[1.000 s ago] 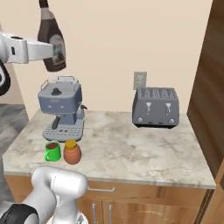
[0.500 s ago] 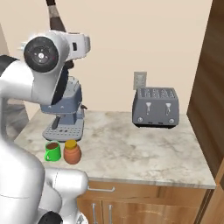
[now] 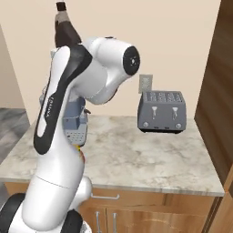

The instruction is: Pick the syrup bottle and honey bottle from the cabinet and place them next to the mug.

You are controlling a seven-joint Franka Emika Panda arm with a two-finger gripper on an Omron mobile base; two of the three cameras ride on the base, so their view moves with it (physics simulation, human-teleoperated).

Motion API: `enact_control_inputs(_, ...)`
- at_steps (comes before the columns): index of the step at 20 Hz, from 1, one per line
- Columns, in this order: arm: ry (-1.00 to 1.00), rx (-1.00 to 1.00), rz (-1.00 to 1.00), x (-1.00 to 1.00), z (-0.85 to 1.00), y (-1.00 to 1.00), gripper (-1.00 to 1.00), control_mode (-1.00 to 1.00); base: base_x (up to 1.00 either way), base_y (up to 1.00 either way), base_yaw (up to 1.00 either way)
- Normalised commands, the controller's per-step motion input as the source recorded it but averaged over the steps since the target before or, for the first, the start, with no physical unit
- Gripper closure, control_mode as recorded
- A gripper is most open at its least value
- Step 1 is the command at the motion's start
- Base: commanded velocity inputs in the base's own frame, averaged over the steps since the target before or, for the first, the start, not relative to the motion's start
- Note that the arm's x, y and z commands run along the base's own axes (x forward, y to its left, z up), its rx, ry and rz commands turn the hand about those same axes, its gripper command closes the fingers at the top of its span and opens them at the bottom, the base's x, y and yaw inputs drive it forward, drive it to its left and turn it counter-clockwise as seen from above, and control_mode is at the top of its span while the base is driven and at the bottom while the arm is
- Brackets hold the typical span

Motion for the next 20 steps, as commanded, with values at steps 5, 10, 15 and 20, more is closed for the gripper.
enact_control_inputs(5, 0.12, 0.0, 0.25, 0.45, -0.1, -0.2, 1.0, -1.0, 0.0, 0.0, 0.0)
enact_control_inputs(10, 0.06, 0.0, 0.06, 0.11, -0.37, -0.25, 1.0, -1.0, 0.0, 0.0, 0.0)
enact_control_inputs(15, 0.0, 0.0, 0.0, 0.0, -0.51, -0.16, 1.0, -1.0, 0.0, 0.0, 0.0)
enact_control_inputs(20, -0.02, 0.0, 0.0, -0.12, -0.55, -0.01, 1.0, -1.0, 0.0, 0.0, 0.0)
